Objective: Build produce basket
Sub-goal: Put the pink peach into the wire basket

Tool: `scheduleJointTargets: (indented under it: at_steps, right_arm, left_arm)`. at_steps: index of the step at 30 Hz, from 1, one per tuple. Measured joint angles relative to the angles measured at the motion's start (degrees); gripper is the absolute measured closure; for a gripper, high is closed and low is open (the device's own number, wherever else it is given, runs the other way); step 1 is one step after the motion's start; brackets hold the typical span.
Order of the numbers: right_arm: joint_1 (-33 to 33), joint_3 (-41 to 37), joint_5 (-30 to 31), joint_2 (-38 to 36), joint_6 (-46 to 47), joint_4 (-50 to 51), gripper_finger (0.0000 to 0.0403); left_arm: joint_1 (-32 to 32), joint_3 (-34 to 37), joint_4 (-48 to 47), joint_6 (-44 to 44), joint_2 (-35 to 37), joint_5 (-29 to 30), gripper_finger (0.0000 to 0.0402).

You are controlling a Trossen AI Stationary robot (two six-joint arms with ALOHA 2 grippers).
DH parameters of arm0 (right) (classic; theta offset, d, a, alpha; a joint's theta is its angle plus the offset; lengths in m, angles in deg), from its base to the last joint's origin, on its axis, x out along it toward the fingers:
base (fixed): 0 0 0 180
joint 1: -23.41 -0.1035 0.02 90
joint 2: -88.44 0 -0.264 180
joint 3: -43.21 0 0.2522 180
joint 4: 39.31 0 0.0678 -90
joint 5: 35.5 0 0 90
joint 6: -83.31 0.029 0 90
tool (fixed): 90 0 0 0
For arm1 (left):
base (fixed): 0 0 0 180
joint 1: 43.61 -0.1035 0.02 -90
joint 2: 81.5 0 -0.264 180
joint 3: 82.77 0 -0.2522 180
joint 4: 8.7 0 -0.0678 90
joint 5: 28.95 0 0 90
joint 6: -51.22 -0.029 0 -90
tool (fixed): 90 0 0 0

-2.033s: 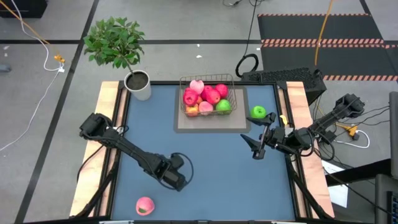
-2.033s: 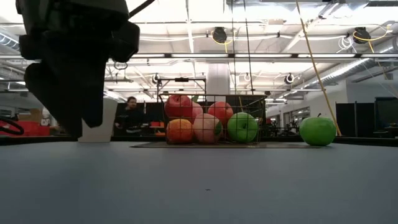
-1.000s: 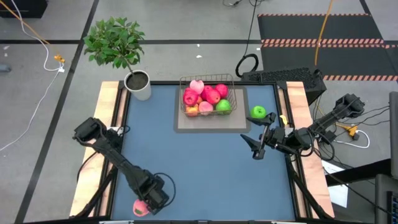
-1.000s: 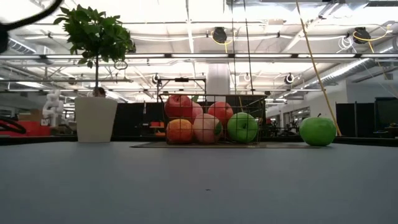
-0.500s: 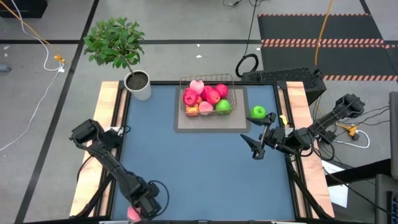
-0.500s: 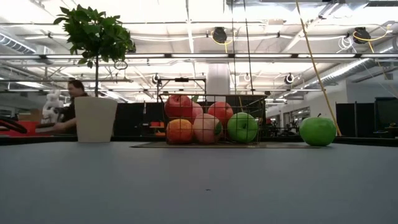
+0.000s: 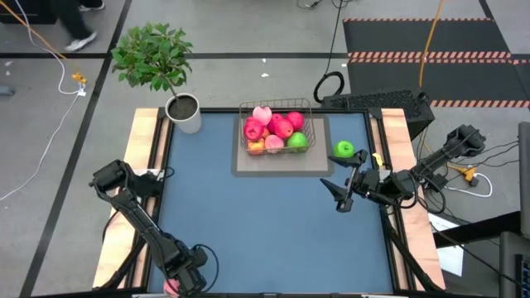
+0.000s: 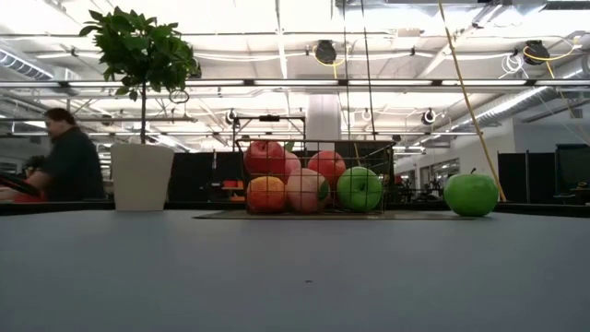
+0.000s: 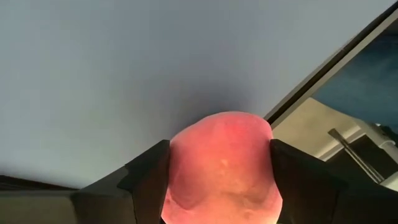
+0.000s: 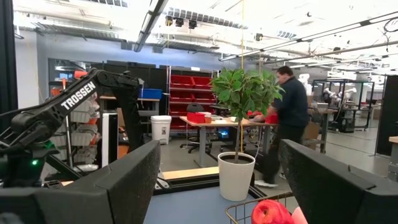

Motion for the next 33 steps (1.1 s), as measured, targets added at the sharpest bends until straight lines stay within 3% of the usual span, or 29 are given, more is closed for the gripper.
scheduleJointTargets:
  at_steps: [7,13,17,22,28,33]
  right_arm:
    - [0.0,0.0,0.0,0.0,0.0,0.0,0.0083]
    - [0.0,0.0,0.0,0.0,0.0,-0.3,0.0083]
    - [0.0,0.0,0.0,0.0,0.3,-0.4,0.0083]
    - [0.0,0.0,0.0,0.0,0.2,-0.4,0.0083]
    - [0.0,0.0,0.0,0.0,-0.1,-0.4,0.0083]
    - [0.0,0.0,0.0,0.0,-0.2,-0.4,0.0083]
  left_arm:
    - [-0.1,0.0,-1.4,-7.7,0.0,0.7,0.0148]
    - [-2.5,0.0,-8.0,-16.4,-0.1,12.5,0.0148]
    - [-5.7,0.1,-14.6,-19.1,-0.1,17.0,0.0148]
    - [-10.8,0.1,-18.1,-19.3,-0.1,17.0,0.0148]
    - [-14.5,0.1,-21.7,-17.7,0.0,12.6,0.0147]
    - [-14.7,0.1,-34.4,-15.3,0.0,11.7,0.0146]
